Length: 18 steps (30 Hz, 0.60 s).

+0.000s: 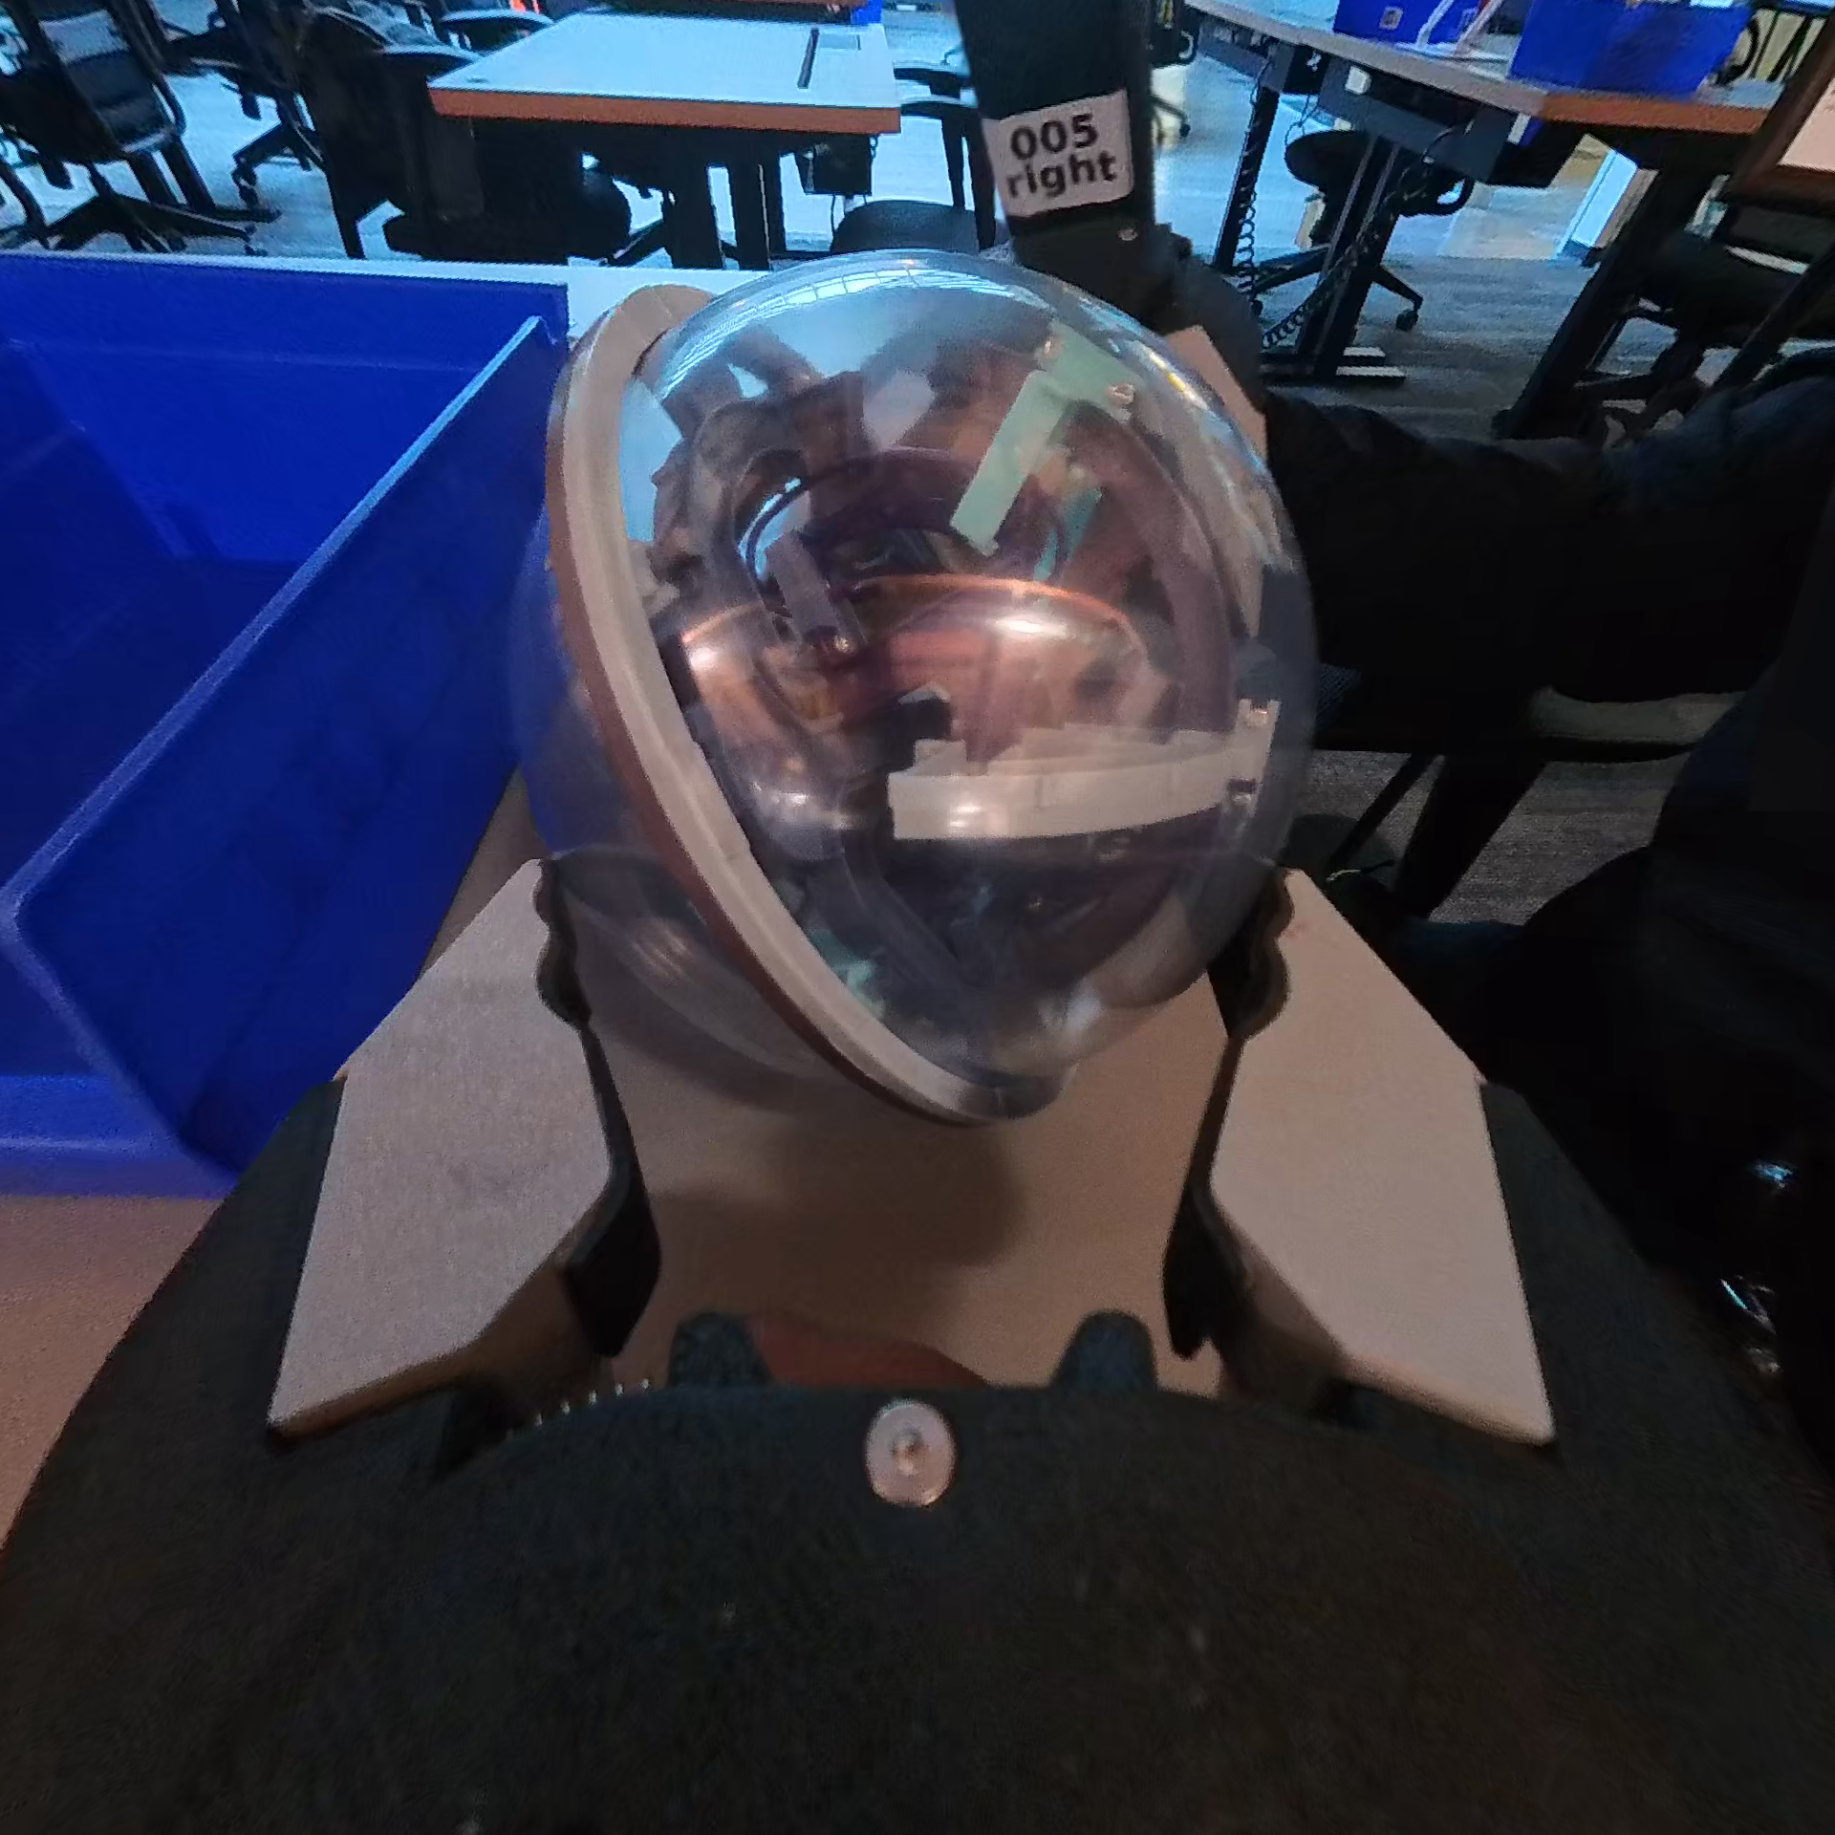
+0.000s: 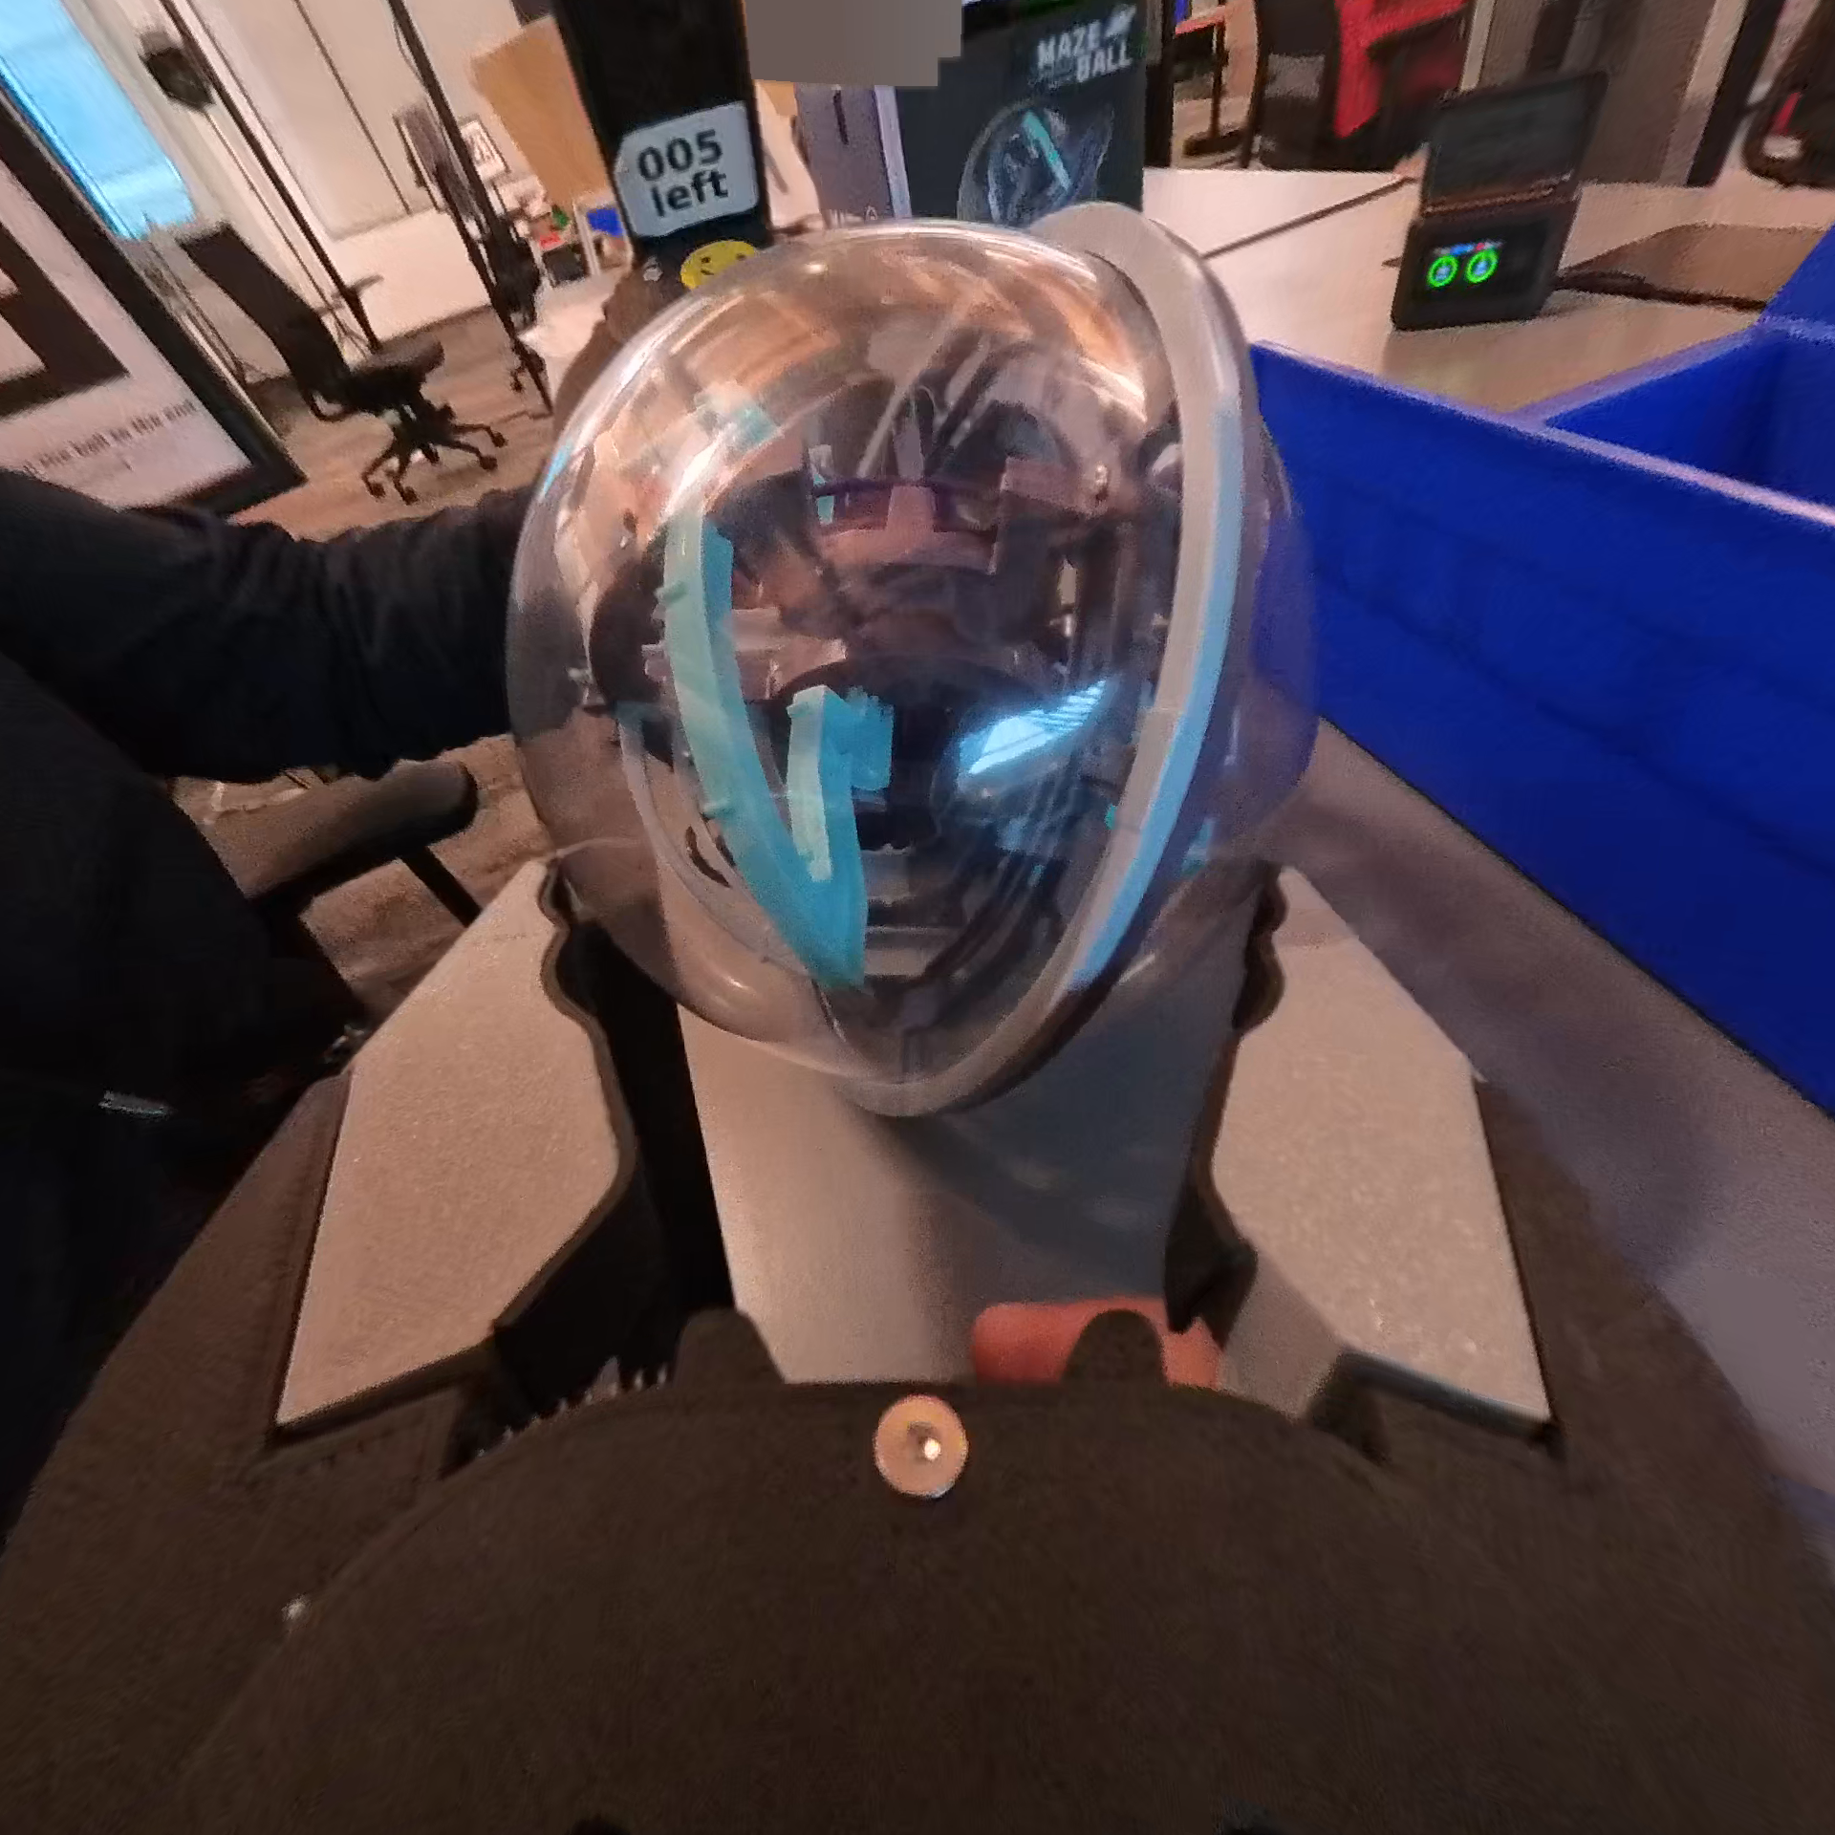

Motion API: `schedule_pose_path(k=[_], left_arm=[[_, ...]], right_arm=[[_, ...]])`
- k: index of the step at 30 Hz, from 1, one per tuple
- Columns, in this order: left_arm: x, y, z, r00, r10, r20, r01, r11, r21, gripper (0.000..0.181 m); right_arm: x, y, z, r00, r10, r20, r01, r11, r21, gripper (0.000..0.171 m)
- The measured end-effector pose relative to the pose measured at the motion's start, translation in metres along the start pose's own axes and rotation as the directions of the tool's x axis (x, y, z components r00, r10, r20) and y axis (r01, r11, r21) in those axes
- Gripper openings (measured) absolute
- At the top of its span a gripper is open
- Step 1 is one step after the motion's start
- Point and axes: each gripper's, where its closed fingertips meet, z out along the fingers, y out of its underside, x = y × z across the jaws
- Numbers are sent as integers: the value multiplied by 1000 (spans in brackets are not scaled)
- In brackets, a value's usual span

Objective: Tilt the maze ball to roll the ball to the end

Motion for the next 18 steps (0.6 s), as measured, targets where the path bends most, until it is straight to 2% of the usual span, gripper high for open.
schedule_pose_path(k=[4, 9, 18], left_arm=[[0, 7, 0, 1000, 0, -6, 0, 1000, -18, 133], [0, 28, 4, 997, 75, 24, -72, 990, -123, 130], [2, 28, 6, 997, 71, 14, -69, 992, -105, 132]], right_arm=[[0, -2, 3, 1000, -30, -3, 30, 1000, 3, 129], [-3, 0, 3, 996, -86, -21, 86, 996, -10, 128], [-5, 1, 2, 993, -107, -45, 107, 994, -16, 129]])
